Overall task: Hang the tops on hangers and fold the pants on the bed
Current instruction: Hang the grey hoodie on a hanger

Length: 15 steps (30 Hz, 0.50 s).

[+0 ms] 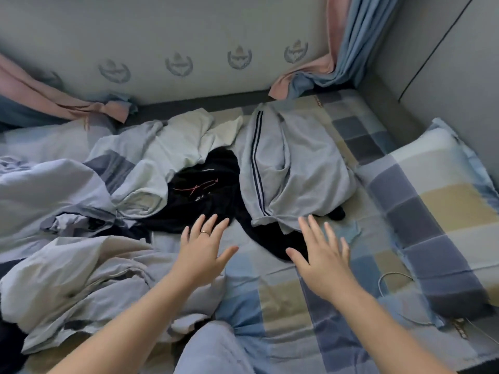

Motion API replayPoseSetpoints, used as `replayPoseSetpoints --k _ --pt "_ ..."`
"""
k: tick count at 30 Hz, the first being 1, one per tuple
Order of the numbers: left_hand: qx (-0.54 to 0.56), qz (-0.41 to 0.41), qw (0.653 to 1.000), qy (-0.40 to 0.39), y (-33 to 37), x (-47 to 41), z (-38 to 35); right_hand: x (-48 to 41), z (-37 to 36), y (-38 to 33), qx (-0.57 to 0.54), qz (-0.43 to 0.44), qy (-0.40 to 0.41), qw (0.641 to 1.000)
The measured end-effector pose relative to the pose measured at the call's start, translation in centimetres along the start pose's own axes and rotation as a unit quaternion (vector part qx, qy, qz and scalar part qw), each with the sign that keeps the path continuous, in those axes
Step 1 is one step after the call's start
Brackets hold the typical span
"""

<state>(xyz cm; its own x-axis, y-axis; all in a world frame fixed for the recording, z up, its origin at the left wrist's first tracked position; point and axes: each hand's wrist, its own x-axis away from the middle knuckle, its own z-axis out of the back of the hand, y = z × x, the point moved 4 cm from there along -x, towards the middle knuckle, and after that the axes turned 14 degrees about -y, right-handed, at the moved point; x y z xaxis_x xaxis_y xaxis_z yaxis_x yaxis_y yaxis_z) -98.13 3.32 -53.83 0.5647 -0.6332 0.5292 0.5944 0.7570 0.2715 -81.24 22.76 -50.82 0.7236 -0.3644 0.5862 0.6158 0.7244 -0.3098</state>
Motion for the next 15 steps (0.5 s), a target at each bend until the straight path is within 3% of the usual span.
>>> replayPoseSetpoints --k 4,9,15 --pt "-0.005 -0.036 0.998 -0.043 -3.2 -9.2 -0.7 -8.3 -1.9 -0.2 -0.020 -0.056 -0.030 0.998" --pt "0.020 -0.071 0.995 -0.069 -2.1 -21.9 -4.0 -18.8 -3.3 4.9 -0.031 -0.119 -0.029 0.992" --pt "0.081 -0.022 0.994 -0.063 -0.6 -38.0 -7.9 -32.3 -5.5 11.3 -0.005 -0.130 0.000 0.991"
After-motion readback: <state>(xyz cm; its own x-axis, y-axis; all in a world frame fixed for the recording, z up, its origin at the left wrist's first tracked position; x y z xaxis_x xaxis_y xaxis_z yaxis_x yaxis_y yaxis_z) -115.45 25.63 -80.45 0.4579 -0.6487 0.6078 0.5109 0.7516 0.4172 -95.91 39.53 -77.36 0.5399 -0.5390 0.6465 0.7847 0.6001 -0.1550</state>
